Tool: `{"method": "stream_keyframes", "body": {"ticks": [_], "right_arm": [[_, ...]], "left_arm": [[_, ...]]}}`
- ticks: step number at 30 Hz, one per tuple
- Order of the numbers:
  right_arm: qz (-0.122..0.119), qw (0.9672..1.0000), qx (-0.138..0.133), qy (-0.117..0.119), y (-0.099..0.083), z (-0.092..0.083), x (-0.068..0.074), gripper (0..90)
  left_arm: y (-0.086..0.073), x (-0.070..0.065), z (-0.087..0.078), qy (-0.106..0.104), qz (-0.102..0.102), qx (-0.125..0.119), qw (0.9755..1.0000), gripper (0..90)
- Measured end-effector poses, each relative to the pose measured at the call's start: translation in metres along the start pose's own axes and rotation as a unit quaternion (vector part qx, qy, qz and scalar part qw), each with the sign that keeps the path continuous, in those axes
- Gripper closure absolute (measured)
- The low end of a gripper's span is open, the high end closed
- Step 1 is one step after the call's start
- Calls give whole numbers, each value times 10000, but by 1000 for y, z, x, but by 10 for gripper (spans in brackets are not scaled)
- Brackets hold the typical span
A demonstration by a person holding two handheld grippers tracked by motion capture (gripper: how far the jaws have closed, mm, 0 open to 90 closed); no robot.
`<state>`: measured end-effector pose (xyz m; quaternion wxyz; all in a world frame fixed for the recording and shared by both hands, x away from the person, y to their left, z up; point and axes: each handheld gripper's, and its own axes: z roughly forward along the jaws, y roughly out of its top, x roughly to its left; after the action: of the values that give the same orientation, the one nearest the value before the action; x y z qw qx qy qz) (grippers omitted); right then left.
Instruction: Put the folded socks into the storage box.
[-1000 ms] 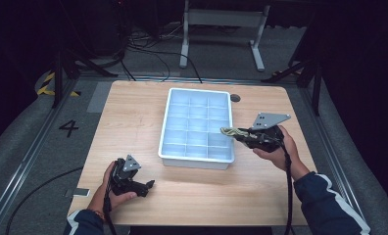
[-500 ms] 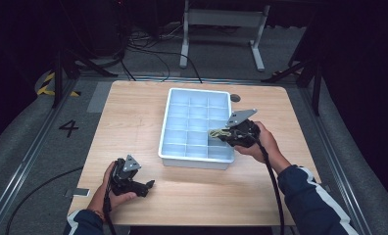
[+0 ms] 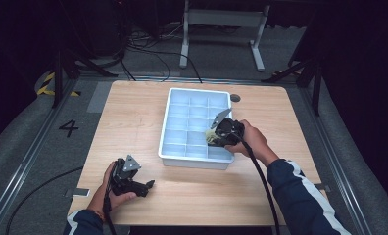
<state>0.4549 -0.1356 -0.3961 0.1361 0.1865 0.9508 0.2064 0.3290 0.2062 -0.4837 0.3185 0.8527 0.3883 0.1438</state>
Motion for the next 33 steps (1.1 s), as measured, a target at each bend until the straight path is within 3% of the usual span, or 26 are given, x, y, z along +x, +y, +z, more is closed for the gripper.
{"method": "stream_keyframes", "body": {"ticks": [5, 8, 11, 17, 24, 29, 33], "right_arm": [[41, 9991, 330, 246, 5, 10, -7, 765], [-198, 9971, 711, 210, 10, 17, -5, 766], [-251, 9953, 895, 256, 14, 18, -6, 764], [-181, 9920, 1133, 523, 17, 24, -13, 762], [-211, 9896, 1318, 535, 19, 31, -13, 758], [-285, 9854, 1591, 536, 20, 42, -12, 758], [-352, 9848, 1629, 492, 20, 43, -11, 752]], "left_arm": [[0, 0, 0, -2, -8, -1, 10000, 3], [0, 0, 0, 3, 17, 0, 10000, 3], [0, 0, 0, 5, 15, 1, 10000, 3], [0, 0, 0, -5, -17, -3, 10000, 3], [0, 0, 0, -8, -16, 4, 10000, 3], [0, 0, 0, -3, 1, 8, 10000, 3], [0, 0, 0, -3, -6, -1, 10000, 3]]}}
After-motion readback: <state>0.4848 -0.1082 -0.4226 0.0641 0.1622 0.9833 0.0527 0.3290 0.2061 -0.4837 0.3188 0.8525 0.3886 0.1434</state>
